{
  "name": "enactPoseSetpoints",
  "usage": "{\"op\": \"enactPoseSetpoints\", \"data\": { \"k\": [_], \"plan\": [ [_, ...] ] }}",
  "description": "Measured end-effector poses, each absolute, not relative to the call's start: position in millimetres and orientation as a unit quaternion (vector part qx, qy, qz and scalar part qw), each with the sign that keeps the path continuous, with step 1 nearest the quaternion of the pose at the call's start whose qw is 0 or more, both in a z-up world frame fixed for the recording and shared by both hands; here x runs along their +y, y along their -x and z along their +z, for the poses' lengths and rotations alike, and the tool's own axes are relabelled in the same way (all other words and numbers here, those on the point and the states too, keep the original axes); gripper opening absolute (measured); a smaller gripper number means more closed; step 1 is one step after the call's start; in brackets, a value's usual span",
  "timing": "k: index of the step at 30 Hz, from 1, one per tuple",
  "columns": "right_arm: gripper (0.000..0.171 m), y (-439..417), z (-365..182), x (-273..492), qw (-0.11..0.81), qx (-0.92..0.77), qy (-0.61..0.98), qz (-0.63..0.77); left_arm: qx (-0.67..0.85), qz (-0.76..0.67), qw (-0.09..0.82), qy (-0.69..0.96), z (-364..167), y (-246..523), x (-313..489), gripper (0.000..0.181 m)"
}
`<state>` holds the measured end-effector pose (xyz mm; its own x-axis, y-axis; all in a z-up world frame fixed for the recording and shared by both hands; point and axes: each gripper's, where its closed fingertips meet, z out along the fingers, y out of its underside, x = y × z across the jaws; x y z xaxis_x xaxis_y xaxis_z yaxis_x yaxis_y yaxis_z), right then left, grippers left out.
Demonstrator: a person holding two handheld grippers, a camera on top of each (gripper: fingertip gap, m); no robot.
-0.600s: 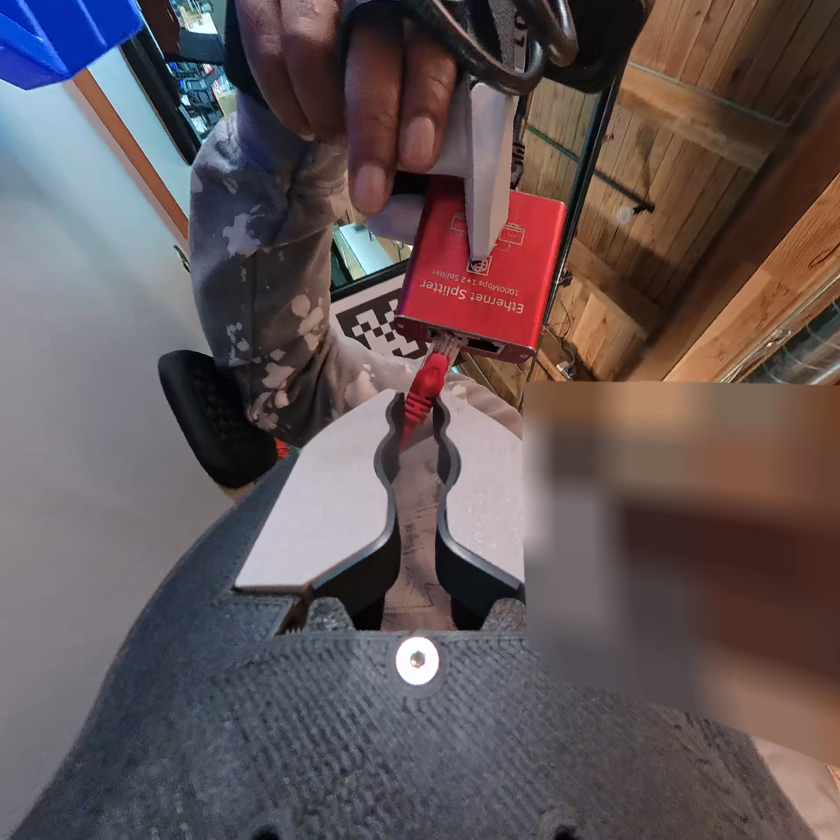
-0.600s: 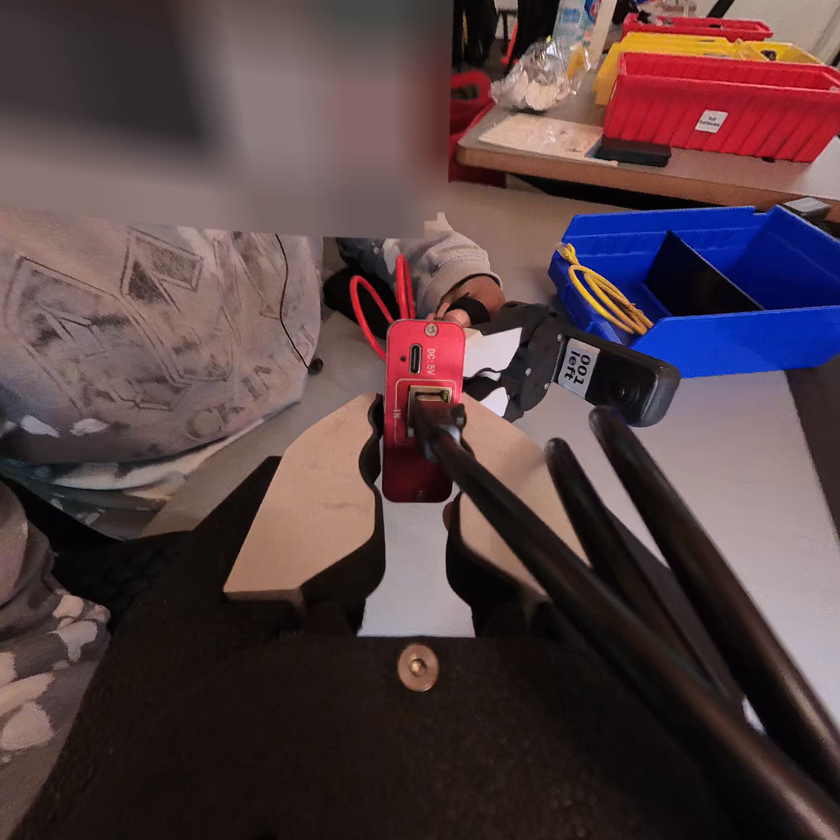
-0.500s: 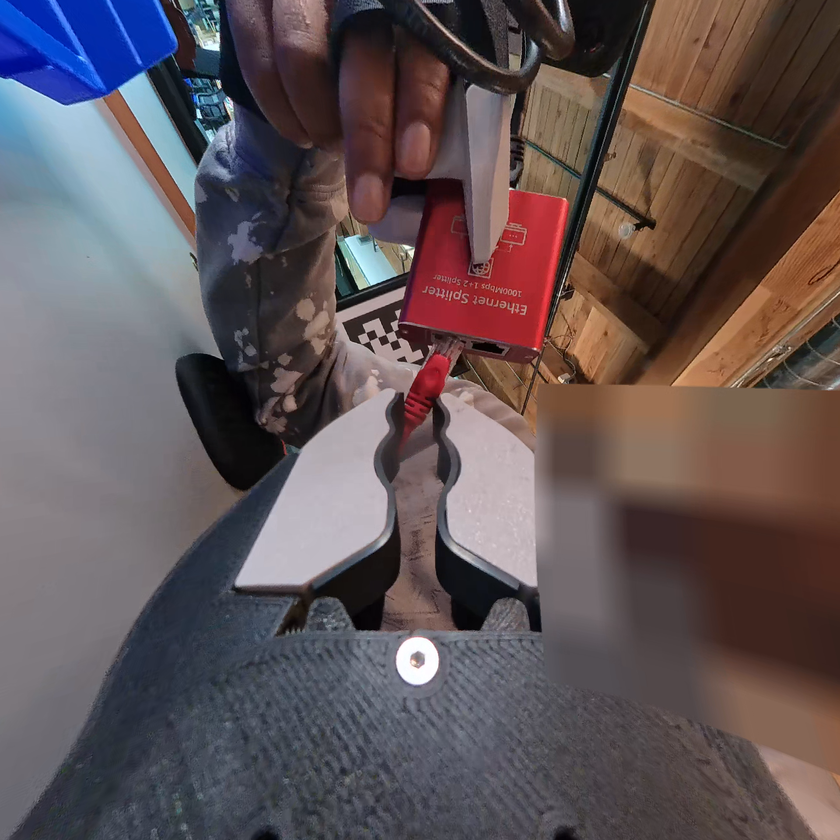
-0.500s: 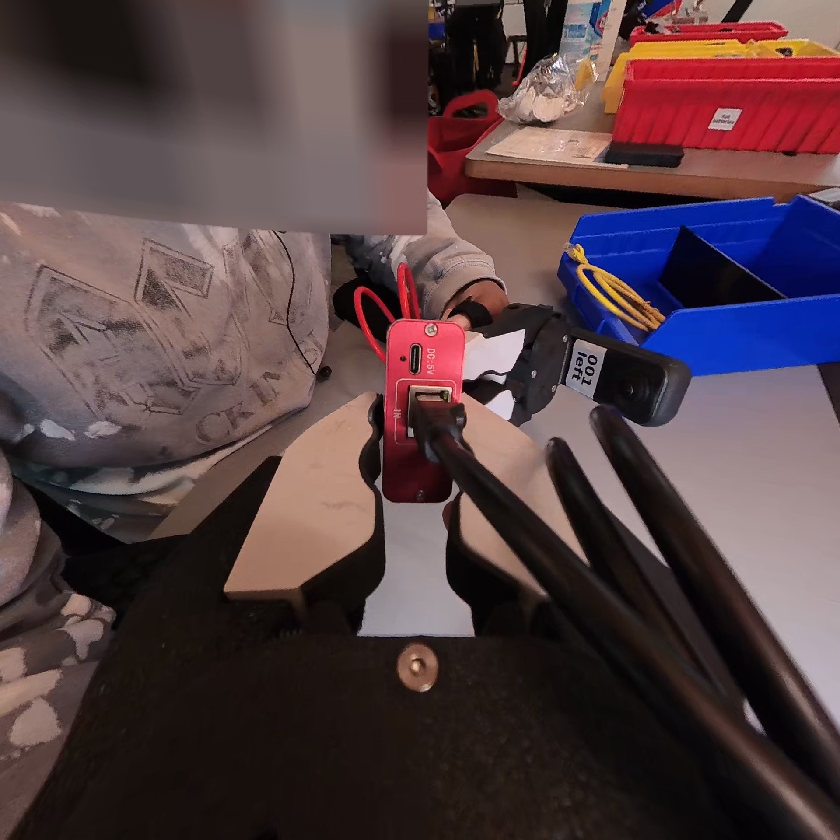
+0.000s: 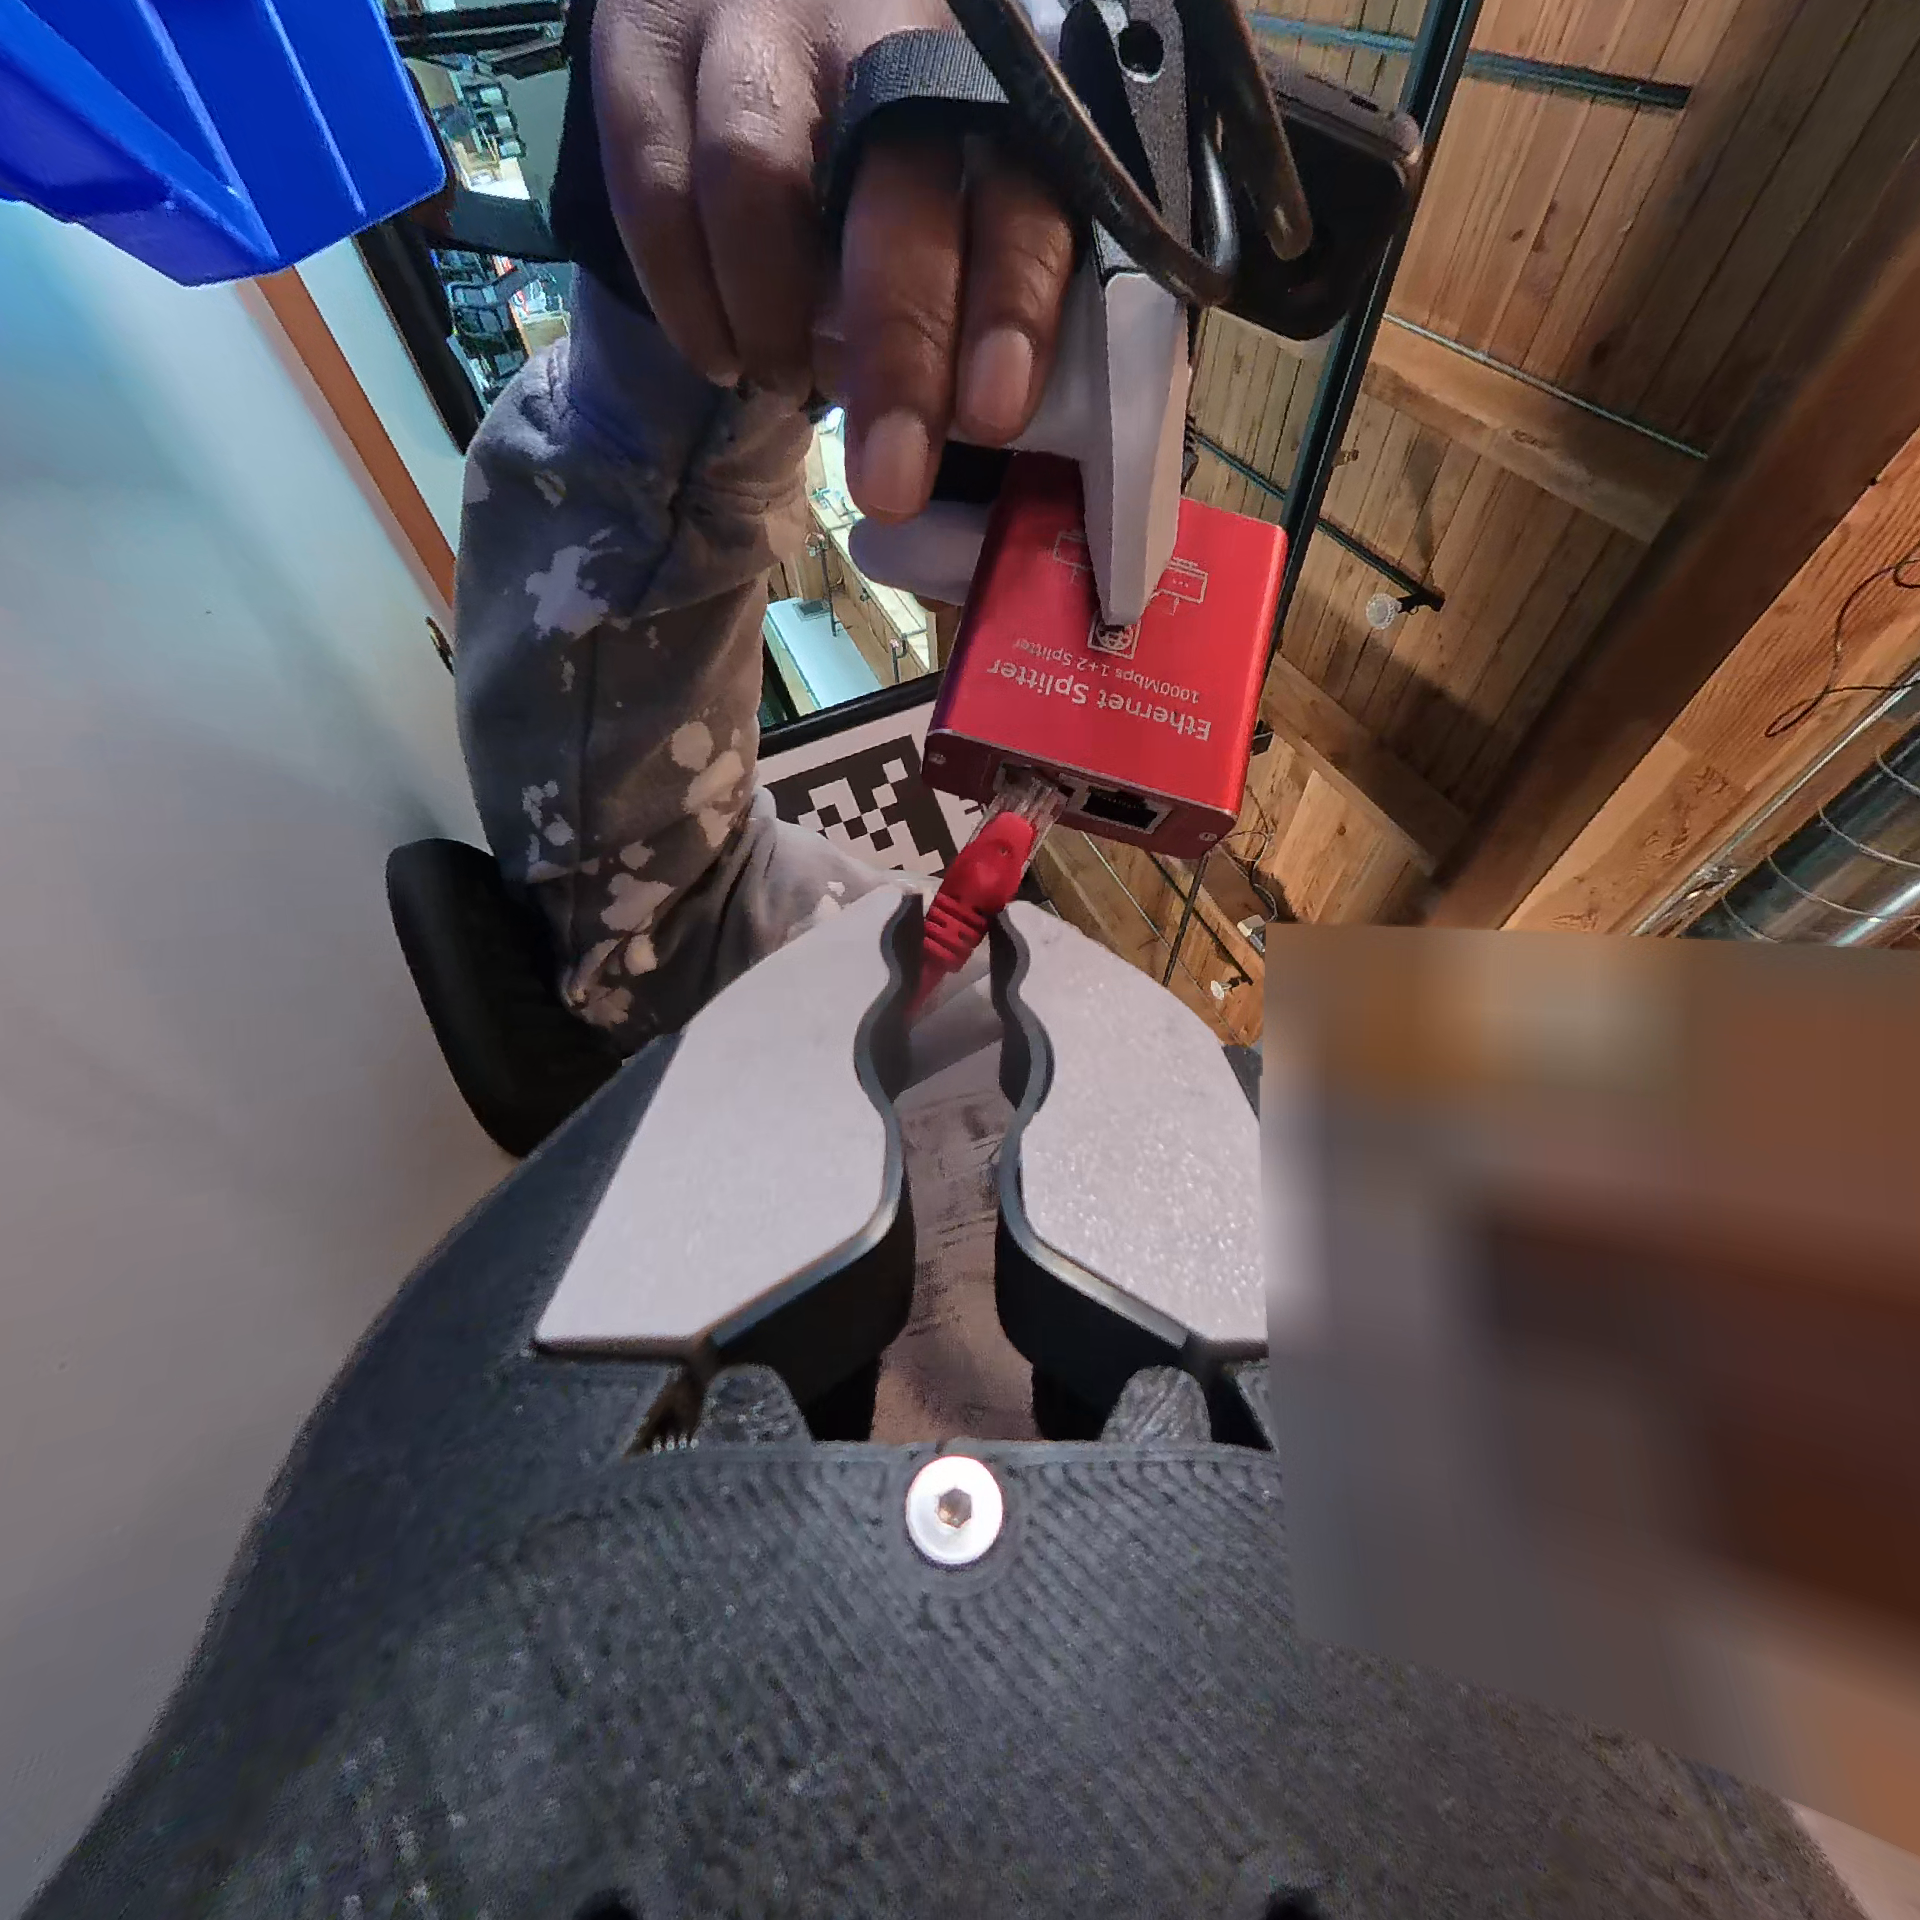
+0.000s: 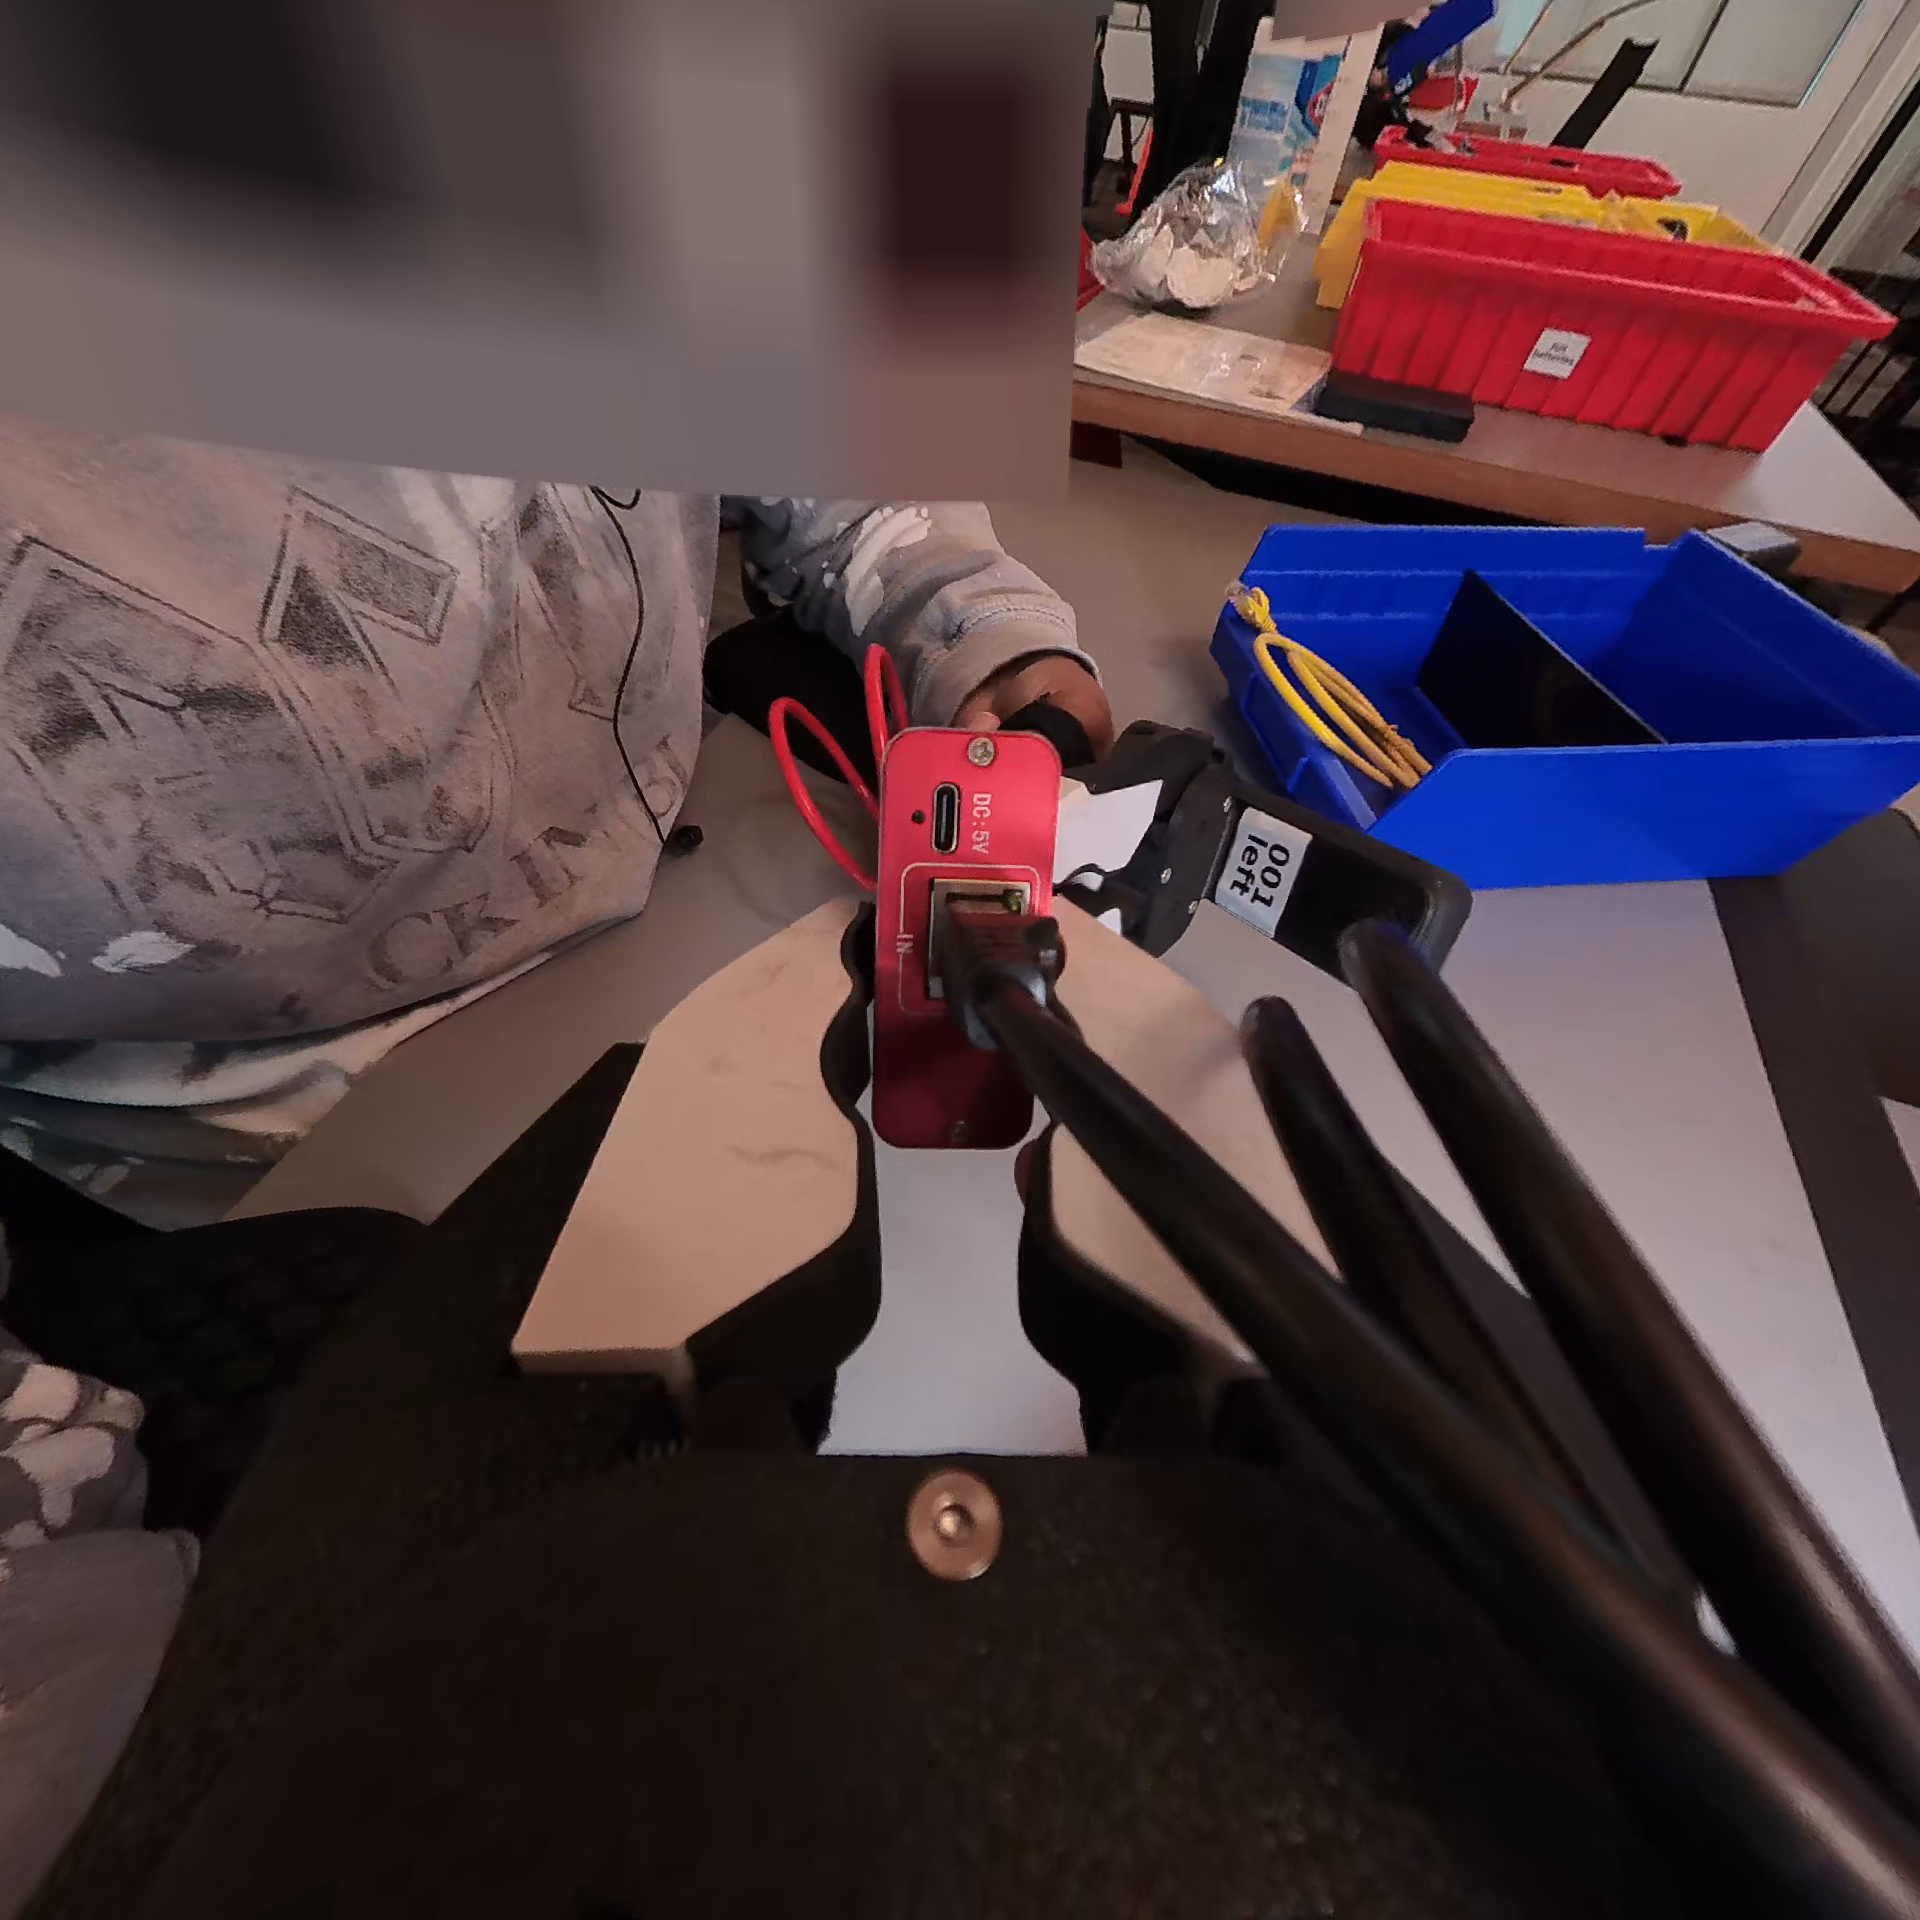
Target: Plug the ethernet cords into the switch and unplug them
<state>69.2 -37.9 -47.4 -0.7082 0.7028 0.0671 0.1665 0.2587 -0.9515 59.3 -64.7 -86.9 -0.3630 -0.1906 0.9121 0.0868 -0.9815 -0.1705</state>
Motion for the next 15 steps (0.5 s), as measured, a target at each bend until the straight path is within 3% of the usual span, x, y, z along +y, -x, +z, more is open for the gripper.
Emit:
{"op": "enactPoseSetpoints", "data": {
  "k": [15],
  "plan": [
    [0.028, -63.8, -53.4, -21.2, 0.230, -0.691, 0.294, 0.619, 0.005, -0.817, 0.100, 0.568, -88.3, -52.8, -53.7, 0.012]
  ]
}}
